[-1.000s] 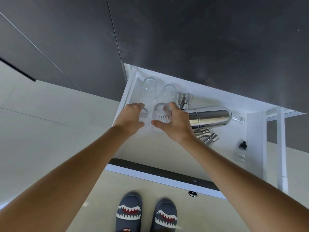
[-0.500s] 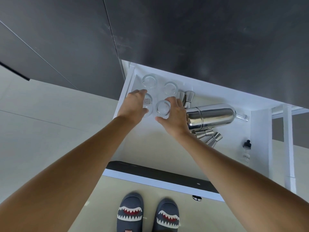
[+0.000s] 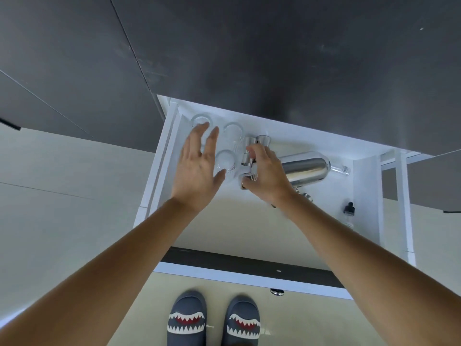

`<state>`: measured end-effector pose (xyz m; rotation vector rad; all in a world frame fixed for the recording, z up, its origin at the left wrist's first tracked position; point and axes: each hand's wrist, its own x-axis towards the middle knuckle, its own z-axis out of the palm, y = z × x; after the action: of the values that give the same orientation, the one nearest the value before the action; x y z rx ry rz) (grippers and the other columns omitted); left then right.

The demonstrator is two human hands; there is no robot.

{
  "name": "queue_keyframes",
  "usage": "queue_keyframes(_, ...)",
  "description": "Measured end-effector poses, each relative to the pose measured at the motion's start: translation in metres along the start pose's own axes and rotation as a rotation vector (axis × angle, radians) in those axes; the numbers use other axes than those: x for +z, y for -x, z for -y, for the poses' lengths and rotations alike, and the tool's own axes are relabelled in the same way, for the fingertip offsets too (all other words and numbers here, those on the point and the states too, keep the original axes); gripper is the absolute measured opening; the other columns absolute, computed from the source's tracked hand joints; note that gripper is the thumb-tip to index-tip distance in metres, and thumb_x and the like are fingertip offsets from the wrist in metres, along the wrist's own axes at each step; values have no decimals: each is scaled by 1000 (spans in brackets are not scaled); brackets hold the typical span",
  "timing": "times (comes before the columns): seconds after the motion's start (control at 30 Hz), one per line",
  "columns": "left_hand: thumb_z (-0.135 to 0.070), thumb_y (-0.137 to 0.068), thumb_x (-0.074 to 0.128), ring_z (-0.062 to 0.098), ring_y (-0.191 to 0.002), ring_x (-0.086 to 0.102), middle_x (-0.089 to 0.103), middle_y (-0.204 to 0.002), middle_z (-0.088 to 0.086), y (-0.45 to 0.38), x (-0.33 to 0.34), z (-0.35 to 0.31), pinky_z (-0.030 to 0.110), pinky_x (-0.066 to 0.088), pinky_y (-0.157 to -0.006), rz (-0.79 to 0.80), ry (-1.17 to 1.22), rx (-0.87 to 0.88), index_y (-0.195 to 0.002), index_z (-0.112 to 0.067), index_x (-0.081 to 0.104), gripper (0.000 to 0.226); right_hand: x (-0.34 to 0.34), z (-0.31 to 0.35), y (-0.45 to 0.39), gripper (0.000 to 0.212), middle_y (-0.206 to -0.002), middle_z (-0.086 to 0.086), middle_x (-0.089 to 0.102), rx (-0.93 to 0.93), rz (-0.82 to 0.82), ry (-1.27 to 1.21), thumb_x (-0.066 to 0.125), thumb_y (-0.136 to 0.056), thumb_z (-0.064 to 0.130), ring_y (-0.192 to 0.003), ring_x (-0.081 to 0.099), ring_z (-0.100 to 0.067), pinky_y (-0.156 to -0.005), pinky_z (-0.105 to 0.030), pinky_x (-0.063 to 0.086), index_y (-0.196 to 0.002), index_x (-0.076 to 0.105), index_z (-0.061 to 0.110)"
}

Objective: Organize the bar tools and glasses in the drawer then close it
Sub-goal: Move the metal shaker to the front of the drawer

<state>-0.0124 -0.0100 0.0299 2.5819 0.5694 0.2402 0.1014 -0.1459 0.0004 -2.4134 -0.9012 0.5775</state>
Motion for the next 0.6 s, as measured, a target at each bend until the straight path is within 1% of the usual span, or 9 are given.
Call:
queue_keyframes(0.07, -21, -76, 78, 35, -135, 42, 41, -146, 20, 7, 11, -18, 41, 47, -105, 51, 17, 137, -142, -4, 40, 78, -23, -25, 5, 64, -121, -6, 53, -3, 6, 132, 70, -66, 15, -119, 45, -27, -101, -39, 27, -126, 46, 18)
queue_keyframes(0.1, -21, -75, 78, 33, -134, 43, 42, -145, 19, 8, 18, -27, 39, 47, -104, 98, 23, 181, -142, -4, 40, 79, -34, -39, 6, 66, -124, -5, 51, 14, 49, 201, 72, -66, 16, -125, 41, -28, -106, -43, 23, -127, 45, 21)
queue_keyframes(0.17, -20, -77, 76, 31, -134, 41, 39, -147, 16, 7, 35, -41, 35, 45, -104, 192, 35, 208, -144, -5, 36, 80, -55, -65, 7, 76, -137, -4, 43, 77, 181, 348, 75, -66, 17, -137, 27, -30, -114, -54, 11, -132, 40, 27)
queue_keyframes(0.2, -21, -78, 74, 30, -136, 38, 36, -148, 15, 4, 44, -47, 34, 43, -106, 233, 41, 197, -146, -5, 32, 81, -64, -77, 7, 80, -142, -3, 39, 93, 234, 415, 77, -66, 17, -139, 24, -29, -114, -56, 10, -134, 37, 29)
queue_keyframes(0.23, -22, -80, 73, 29, -138, 35, 34, -149, 14, 1, 53, -52, 33, 40, -108, 274, 45, 177, -147, -5, 29, 82, -70, -86, 7, 83, -143, -2, 38, 88, 265, 461, 78, -65, 17, -137, 25, -29, -113, -56, 13, -135, 35, 30)
queue_keyframes(0.27, -23, -81, 72, 29, -138, 33, 32, -150, 13, -3, 62, -56, 34, 38, -109, 316, 45, 156, -148, -6, 26, 83, -74, -93, 6, 84, -141, -2, 39, 68, 278, 482, 79, -65, 18, -133, 29, -28, -110, -53, 21, -135, 34, 29)
queue_keyframes(0.33, -24, -82, 72, 29, -136, 34, 32, -148, 12, -9, 78, -61, 35, 40, -106, 389, 38, 117, -147, -6, 25, 83, -77, -103, 3, 85, -139, -3, 43, 39, 288, 478, 82, -64, 20, -126, 34, -28, -101, -47, 32, -136, 35, 26)
queue_keyframes(0.47, -27, -76, 77, 30, -128, 39, 35, -143, 12, -16, 97, -66, 37, 46, -99, 448, -8, 60, -145, -9, 24, 89, -74, -113, -1, 96, -137, -4, 41, 20, 315, 503, 86, -60, 28, -124, 35, -31, -95, -46, 39, -139, 31, 26)
queue_keyframes(0.6, -23, -72, 77, 33, -118, 45, 41, -135, 13, -13, 100, -66, 39, 50, -92, 425, -56, 100, -142, -10, 30, 85, -77, -120, 9, 88, -130, -3, 45, -47, 281, 530, 83, -59, 30, -113, 38, -30, -86, -42, 47, -132, 34, 29)
